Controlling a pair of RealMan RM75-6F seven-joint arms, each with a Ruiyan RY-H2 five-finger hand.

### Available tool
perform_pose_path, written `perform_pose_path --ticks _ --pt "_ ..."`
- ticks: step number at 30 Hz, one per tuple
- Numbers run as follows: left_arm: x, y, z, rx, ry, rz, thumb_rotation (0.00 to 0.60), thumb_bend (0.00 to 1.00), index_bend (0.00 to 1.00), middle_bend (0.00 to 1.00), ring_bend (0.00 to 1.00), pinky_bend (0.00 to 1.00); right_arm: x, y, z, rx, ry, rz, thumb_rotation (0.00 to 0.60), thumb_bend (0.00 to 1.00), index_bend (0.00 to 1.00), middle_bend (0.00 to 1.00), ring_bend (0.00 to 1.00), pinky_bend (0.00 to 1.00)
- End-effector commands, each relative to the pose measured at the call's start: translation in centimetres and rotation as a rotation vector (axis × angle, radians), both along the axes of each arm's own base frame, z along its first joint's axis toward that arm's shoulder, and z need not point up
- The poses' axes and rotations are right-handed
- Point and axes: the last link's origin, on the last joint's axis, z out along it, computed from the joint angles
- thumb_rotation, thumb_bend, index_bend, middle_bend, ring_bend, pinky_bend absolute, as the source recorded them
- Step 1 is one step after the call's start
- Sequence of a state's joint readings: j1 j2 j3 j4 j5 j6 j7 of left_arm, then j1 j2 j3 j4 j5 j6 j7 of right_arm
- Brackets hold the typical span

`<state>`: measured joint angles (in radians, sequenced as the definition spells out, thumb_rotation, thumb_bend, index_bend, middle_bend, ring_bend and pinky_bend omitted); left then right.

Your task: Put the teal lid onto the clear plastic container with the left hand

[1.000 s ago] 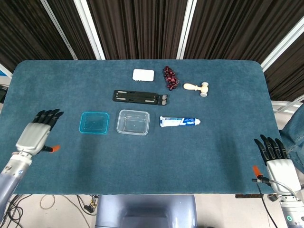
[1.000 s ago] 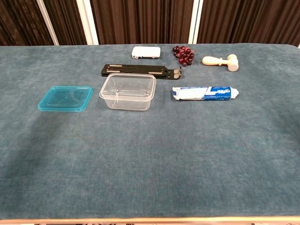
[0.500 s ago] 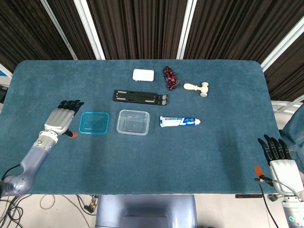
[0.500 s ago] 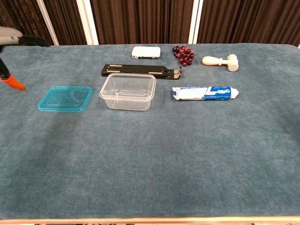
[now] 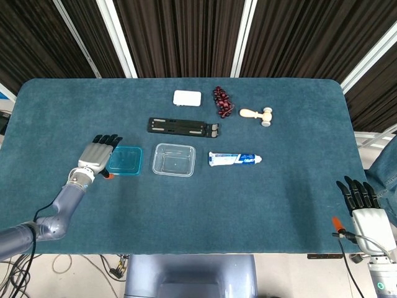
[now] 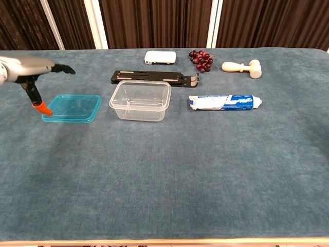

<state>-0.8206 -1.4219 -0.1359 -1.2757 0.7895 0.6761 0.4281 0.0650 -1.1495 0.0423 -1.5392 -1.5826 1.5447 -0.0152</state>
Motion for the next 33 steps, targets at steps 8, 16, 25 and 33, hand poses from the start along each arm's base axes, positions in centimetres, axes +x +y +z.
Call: perform_pose_path --ticks 8,16,25,33 --pt "0.1 1.1 -1.8 -0.020 0.018 0.006 0.600 0.08 0.00 0.00 0.00 0.00 -0.1 0.0 0.0 -0.001 0.000 -0.008 0.600 0.36 0.07 0.00 0.01 0.00" --pt "1.0 1.5 -2.9 -0.051 0.029 -0.012 0.600 0.08 0.00 0.00 0.00 0.00 -0.1 0.0 0.0 -0.005 0.001 -0.011 0.600 0.36 0.07 0.00 0.01 0.00" --pt "1.2 1.4 -3.2 -0.065 0.042 -0.016 0.600 0.08 0.00 0.02 0.00 0.00 -0.1 -0.1 0.1 -0.009 -0.001 -0.014 0.600 0.36 0.07 0.00 0.01 0.00" --pt "1.5 1.3 -3.3 -0.075 0.048 -0.019 0.600 0.08 0.00 0.04 0.00 0.00 -0.1 -0.1 0.0 -0.009 0.000 -0.017 0.600 0.36 0.07 0.00 0.01 0.00"
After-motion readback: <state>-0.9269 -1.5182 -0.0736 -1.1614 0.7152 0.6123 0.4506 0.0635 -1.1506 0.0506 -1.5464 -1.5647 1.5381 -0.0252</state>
